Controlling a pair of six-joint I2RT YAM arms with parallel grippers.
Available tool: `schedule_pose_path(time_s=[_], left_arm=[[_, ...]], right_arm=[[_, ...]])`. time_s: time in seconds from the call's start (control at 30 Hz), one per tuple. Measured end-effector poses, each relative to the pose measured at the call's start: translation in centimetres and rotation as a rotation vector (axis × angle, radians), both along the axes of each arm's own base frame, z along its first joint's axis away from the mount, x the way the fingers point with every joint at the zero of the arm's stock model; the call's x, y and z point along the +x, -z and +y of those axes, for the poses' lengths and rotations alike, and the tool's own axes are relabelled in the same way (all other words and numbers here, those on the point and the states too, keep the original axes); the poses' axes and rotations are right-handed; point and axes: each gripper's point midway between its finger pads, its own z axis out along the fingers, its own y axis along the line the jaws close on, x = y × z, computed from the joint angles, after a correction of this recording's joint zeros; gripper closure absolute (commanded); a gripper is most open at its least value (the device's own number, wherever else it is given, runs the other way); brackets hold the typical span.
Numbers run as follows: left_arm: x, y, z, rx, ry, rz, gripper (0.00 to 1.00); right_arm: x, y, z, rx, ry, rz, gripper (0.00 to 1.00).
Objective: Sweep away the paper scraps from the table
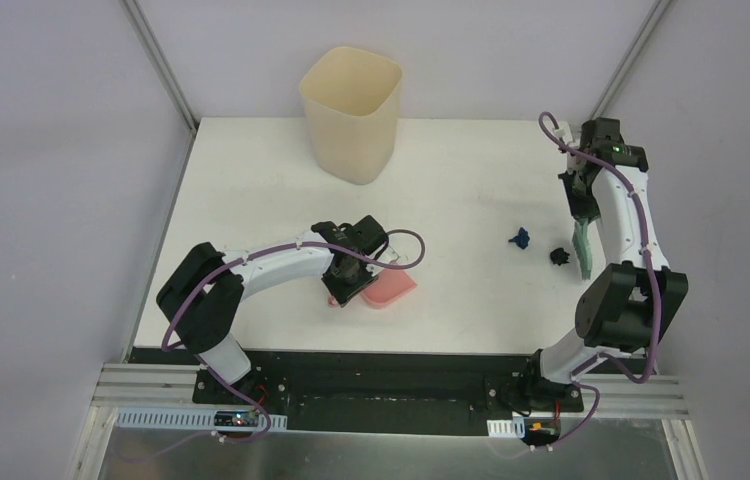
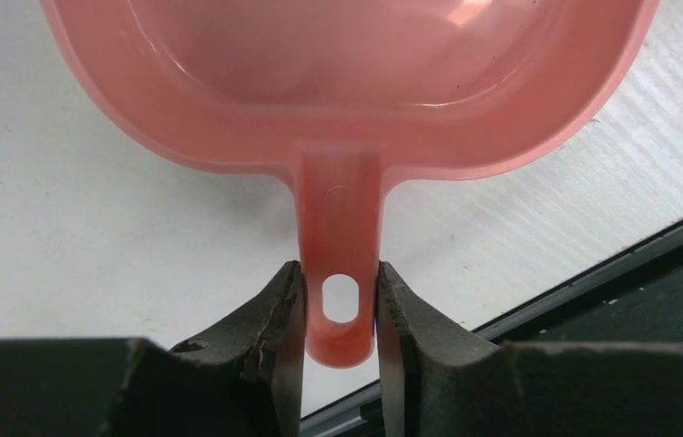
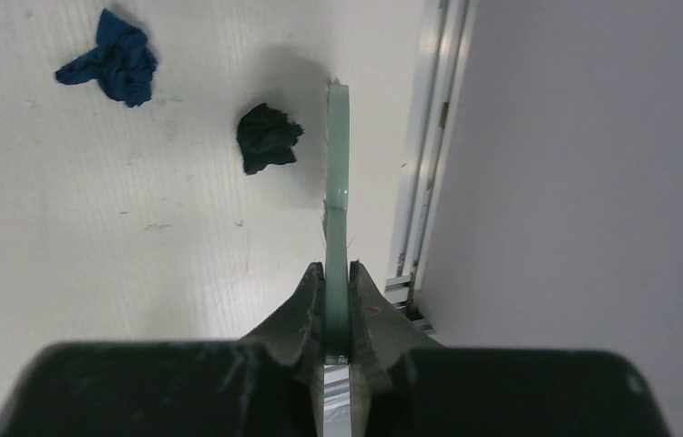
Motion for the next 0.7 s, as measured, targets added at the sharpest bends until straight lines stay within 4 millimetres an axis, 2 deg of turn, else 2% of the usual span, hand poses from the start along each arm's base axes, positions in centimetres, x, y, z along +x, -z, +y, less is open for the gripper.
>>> schedule_pose_path(time_s=[0.17, 0.33, 0.47, 0.57, 0.7], left_arm=[[-0.6, -0.1, -0.6, -0.035, 0.023, 0.036, 0.84], [-0.9, -0.2, -1.1, -0.060, 0.040, 0.056, 0.84], [-1.0, -0.2, -1.1, -0.058, 0.042, 0.058, 0.84], [-1.0, -0.3, -1.2, -0.062, 0.046, 0.061, 0.85], [-1.2, -0.3, -1.3, -0.064, 0.054, 0.066, 0.85]], right_arm=[[-0.7, 1.7, 2.9, 0.162, 0.008, 0.045, 1.00], [-0.7, 2.2, 8.6, 0.392, -0.055, 0.056, 1.00], [-1.0, 1.4, 13.2, 0.597, -0.097, 0.080, 1.00], [-1.1, 0.4, 14.4, 0.664, -0.105, 0.077, 1.00], [-0.6, -1.2, 14.5, 0.668, -0.119, 0.042, 1.00]])
